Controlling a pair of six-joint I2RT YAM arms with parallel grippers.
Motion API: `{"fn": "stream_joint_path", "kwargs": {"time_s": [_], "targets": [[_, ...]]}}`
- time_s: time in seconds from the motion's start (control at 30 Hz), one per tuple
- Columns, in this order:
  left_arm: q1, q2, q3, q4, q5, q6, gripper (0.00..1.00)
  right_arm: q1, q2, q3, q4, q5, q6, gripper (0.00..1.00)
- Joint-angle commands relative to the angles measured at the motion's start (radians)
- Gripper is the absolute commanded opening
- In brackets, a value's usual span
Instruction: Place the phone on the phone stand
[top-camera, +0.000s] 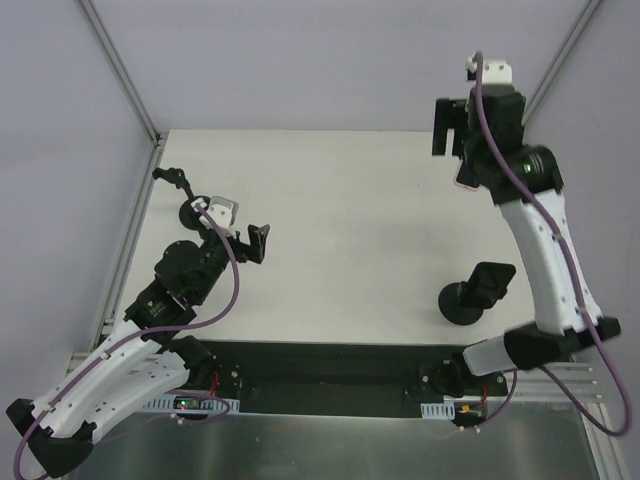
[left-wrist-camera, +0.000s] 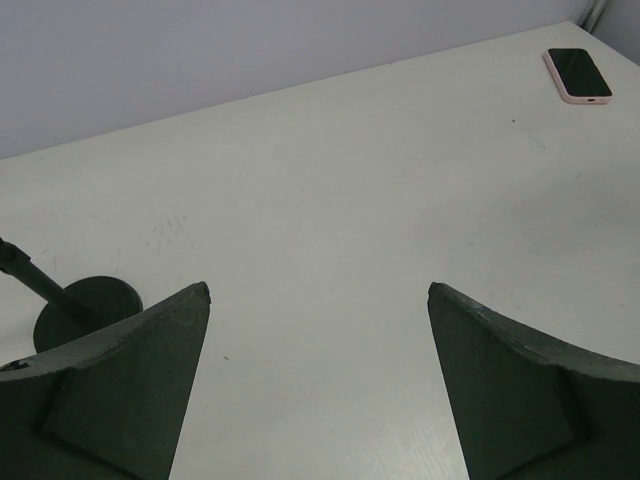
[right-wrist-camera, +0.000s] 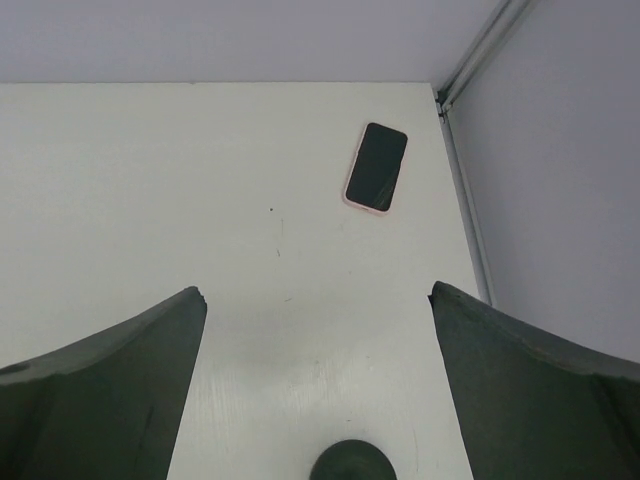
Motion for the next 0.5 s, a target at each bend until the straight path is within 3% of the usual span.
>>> {"fn": "stream_joint_path", "kwargs": {"time_s": [0.0, 0.1, 0.13, 0.17, 0.2, 0.3, 0.47], "targets": [[0.009, -0.023, 0.046, 0.006, 0.025, -0.008, 0.89, -0.239, 0.397, 0.523, -0.410, -0.350, 0.181, 0.97], [0.009, -0.028, 0.047, 0.008, 0.038, -0.013, 0.90, -0.373, 0.652, 0.897, -0.579, -0.519, 0.212, 0.97], [0.009, -0.028, 0.047, 0.006, 0.044, -0.019, 0.90, -0.407, 0.686, 0.917, -0.581, -0.556, 0.222, 0.97], [0.009, -0.026, 0.047, 0.006, 0.051, -0.019, 0.90, -0.433, 0.696, 0.888, -0.563, -0.633, 0.241, 0.97], [0.009, -0.025, 0.047, 0.008, 0.056, -0.022, 0.90, -0.503, 0.685, 0.773, -0.495, -0.673, 0.244, 0.97], [0.009, -0.011, 0.049, 0.008, 0.077, -0.029, 0.90, -0.563, 0.586, 0.495, -0.337, -0.738, 0.200, 0.97], [0.009, 0.011, 0.056, -0.018, 0.111, -0.039, 0.90, -0.567, 0.533, 0.445, -0.320, -0.673, 0.121, 0.97]]}}
